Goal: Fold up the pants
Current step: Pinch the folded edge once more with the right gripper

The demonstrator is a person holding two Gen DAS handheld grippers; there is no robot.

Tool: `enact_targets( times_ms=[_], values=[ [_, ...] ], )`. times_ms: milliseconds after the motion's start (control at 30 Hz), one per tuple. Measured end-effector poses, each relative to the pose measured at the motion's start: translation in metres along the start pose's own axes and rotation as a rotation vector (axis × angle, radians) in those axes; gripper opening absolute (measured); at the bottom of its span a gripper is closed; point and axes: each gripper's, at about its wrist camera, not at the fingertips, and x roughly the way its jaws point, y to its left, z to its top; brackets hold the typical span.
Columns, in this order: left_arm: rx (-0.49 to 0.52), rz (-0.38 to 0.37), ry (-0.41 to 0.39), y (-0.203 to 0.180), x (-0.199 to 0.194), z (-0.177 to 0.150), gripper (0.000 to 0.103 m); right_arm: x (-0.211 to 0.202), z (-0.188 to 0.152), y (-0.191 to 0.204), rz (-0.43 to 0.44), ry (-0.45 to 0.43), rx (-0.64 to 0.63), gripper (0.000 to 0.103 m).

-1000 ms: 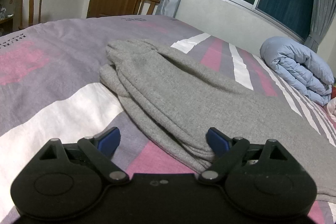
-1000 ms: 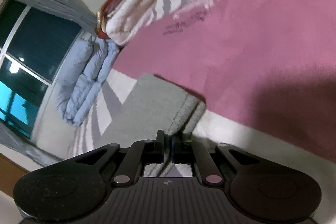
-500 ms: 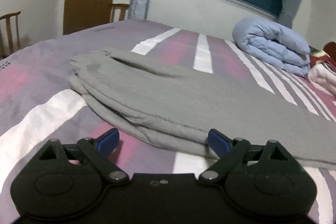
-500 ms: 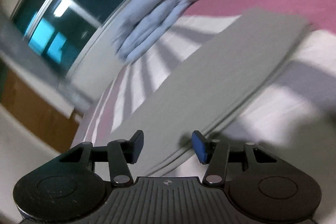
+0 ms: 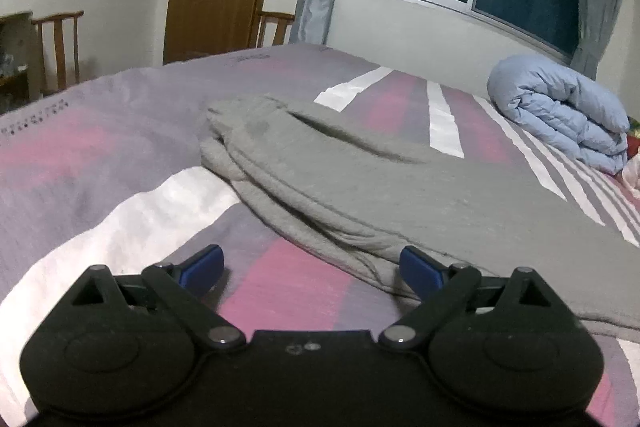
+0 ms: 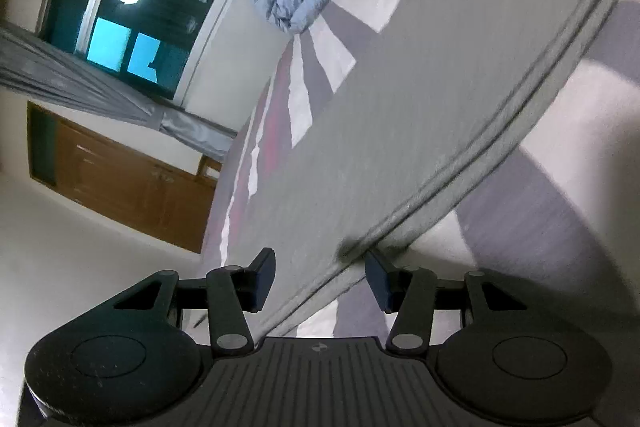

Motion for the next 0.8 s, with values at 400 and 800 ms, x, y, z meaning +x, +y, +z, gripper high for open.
enact_targets(
  times_ms=[400, 800],
  values=[
    [-0.022, -0.008, 0.023, 0.008, 0.004, -0.002, 0.088, 0.024, 0.002, 0.003, -0.009, 0.006, -0.03, 0.005],
    [-0.009, 0.006, 0.03, 0.007, 0.004, -0.002, 0.089, 0.014, -0.006, -0.008, 0.011, 0.02, -0.06, 0.005]
  ],
)
